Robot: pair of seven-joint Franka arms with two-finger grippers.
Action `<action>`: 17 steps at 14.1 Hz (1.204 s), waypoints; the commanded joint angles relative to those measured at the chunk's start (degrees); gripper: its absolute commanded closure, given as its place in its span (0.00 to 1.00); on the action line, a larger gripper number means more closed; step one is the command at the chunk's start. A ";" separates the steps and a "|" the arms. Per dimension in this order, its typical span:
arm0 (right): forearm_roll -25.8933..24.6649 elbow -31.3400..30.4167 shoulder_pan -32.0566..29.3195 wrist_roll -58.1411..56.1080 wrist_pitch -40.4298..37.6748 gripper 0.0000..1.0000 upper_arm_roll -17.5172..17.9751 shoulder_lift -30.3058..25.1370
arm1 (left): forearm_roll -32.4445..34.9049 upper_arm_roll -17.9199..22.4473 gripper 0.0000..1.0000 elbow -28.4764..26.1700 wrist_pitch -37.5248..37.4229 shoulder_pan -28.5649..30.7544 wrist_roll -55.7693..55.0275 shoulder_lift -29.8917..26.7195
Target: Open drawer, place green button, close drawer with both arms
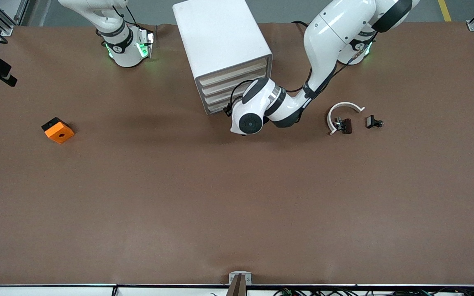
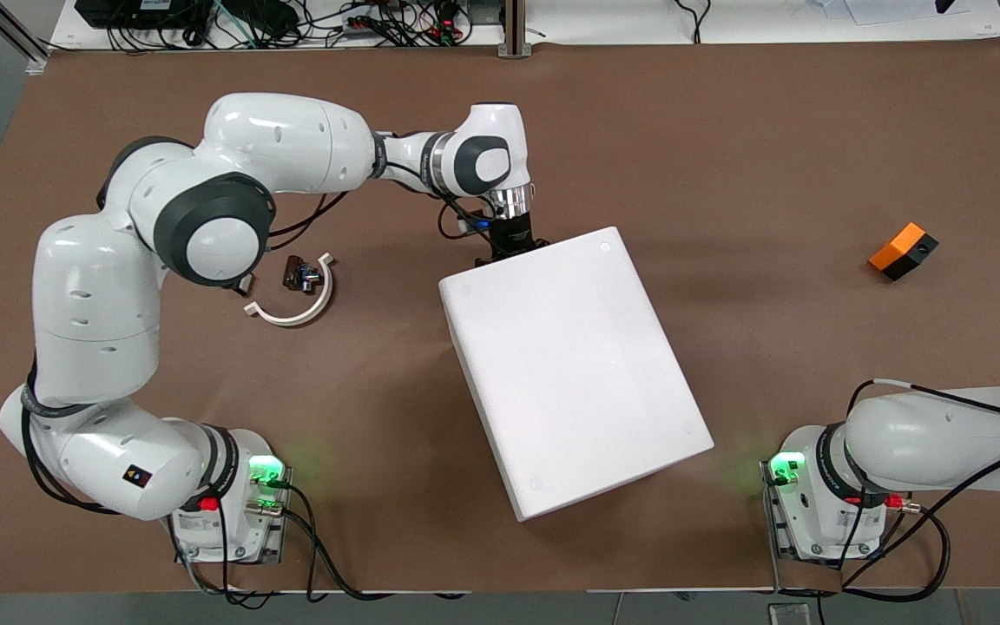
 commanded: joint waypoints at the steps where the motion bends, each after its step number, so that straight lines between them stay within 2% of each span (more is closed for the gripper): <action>1: 0.72 -1.54 0.06 -0.41 0.69 0.00 -0.38 -1.55 | 1.16 1.57 0.00 0.64 -0.41 1.84 1.91 -0.57; 4: 0.72 -1.54 -0.55 -0.50 0.69 0.00 -0.38 -1.46 | 2.75 2.10 0.00 3.88 -0.67 8.43 5.52 -0.75; 7: 0.72 -1.54 -0.47 -0.59 -0.45 0.00 -0.38 -1.46 | 7.05 2.20 0.00 6.44 -0.76 13.96 5.70 -0.92; 10: 1.16 -1.63 -0.20 -0.24 -1.25 0.00 -0.29 -1.46 | 18.10 2.20 0.00 7.32 -4.96 16.43 6.84 -3.73; 12: 1.95 -1.54 -0.29 -0.15 -1.95 0.00 -0.29 -1.55 | 22.60 2.19 0.00 7.32 -7.43 18.80 9.02 -6.10; 14: 1.95 -1.45 -0.29 -0.06 -2.21 0.00 -0.29 -1.64 | 22.70 2.19 0.00 7.23 -8.22 23.45 14.10 -7.94; 17: 1.95 -1.45 -0.38 -0.41 -2.13 0.00 -0.29 -1.64 | 22.70 2.19 0.00 6.97 -13.49 29.95 25.70 -13.12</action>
